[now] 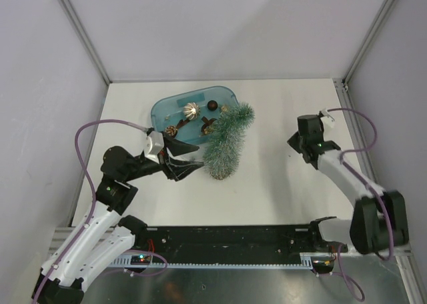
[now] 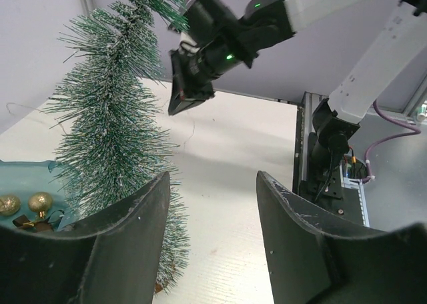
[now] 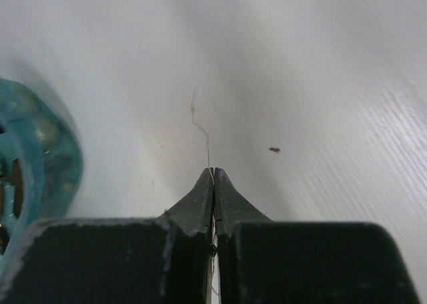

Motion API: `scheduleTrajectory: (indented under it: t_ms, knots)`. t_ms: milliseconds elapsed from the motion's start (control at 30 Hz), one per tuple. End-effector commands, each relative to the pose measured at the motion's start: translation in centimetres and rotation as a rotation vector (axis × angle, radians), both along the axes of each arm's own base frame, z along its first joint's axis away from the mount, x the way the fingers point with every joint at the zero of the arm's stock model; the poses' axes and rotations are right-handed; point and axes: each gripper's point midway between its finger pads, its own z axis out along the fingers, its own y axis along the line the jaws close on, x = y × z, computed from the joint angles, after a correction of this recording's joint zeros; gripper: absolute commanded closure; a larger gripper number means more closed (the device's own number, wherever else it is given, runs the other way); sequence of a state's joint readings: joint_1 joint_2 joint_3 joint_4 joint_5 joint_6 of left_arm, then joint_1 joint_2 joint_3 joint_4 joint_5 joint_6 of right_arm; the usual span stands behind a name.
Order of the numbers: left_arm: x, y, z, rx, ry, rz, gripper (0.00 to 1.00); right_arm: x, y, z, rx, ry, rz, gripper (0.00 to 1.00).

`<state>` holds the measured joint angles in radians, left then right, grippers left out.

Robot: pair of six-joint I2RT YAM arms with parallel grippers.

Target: Decorate the small christmas tree

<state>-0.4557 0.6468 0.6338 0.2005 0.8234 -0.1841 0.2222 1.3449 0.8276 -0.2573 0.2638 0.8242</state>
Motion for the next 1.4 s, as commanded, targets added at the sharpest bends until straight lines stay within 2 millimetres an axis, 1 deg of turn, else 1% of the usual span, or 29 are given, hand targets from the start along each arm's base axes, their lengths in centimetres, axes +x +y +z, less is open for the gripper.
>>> scheduleTrajectory:
  t_ms: [0, 33, 133, 233, 333, 400, 500, 600, 667, 733, 833, 900, 1000, 1133, 1233, 1300, 1367]
  knots:
    - [-0.5, 0.1, 0.6, -0.016, -0.023, -0.015, 0.41, -4.1, -1.9, 3.8, -0.117, -0.068, -0.037, 1.0]
    - [-0.5, 0.1, 0.6, -0.016, -0.022, -0.018, 0.41, -5.3, -1.8, 4.7, -0.125, -0.091, -0.024, 1.0]
    - [-0.6, 0.2, 0.8, -0.018, -0.025, -0.02, 0.41, -8.5, -1.5, 6.7, -0.144, -0.135, 0.008, 1.0]
    - [-0.6, 0.2, 1.2, -0.021, -0.033, -0.018, 0.41, -11.9, -0.4, 8.5, -0.127, -0.186, 0.086, 1.0]
    - [-0.5, 0.2, 1.3, -0.022, -0.033, -0.016, 0.41, -15.2, 1.0, 9.5, -0.096, -0.215, 0.192, 1.0]
    - [-0.6, 0.1, 1.3, -0.023, -0.025, -0.023, 0.41, -16.9, 2.4, 10.0, -0.085, -0.222, 0.288, 1.0]
    - [-0.7, 0.0, 1.1, -0.028, -0.008, -0.039, 0.41, -19.3, 5.8, 10.5, -0.076, -0.255, 0.503, 1.0]
    - [-1.0, -0.2, 1.0, -0.022, -0.008, -0.063, 0.41, -21.5, 10.1, 11.5, -0.073, -0.312, 0.727, 1.0]
    - [-1.1, -0.3, 0.9, -0.014, -0.025, -0.074, 0.41, -23.0, 13.0, 12.3, -0.095, -0.348, 0.841, 1.0]
    - [-1.1, -0.3, 0.8, -0.005, -0.04, -0.078, 0.4, -24.9, 15.6, 13.1, -0.139, -0.391, 0.937, 1.0]
    - [-1.1, -0.4, 0.5, 0.005, -0.045, -0.085, 0.4, -27.3, 18.9, 14.7, -0.188, -0.446, 1.036, 1.0]
    - [-1.1, -0.4, 0.1, 0.011, -0.045, -0.089, 0.4, -28.7, 20.9, 16.2, -0.168, -0.483, 1.097, 1.0]
    - [-1.3, -0.3, -0.5, 0.019, -0.053, -0.093, 0.4, -30.0, 23.3, 18.0, -0.12, -0.534, 1.166, 1.0]
    - [-2.3, -0.3, -1.7, 0.042, -0.065, -0.136, 0.41, -30.5, 26.3, 20.7, -0.091, -0.607, 1.234, 1.0]
    - [-2.9, -0.1, -3.4, 0.082, -0.072, -0.159, 0.4, -30.1, 28.5, 22.6, -0.088, -0.656, 1.273, 1.0]
    - [-3.3, 0.1, -4.8, 0.106, -0.068, -0.167, 0.39, -29.6, 29.5, 23.5, -0.085, -0.678, 1.29, 1.0]
    - [-3.6, 0.4, -6.0, 0.129, -0.082, -0.168, 0.38, -29.1, 30.1, 24.2, -0.069, -0.691, 1.298, 1.0]
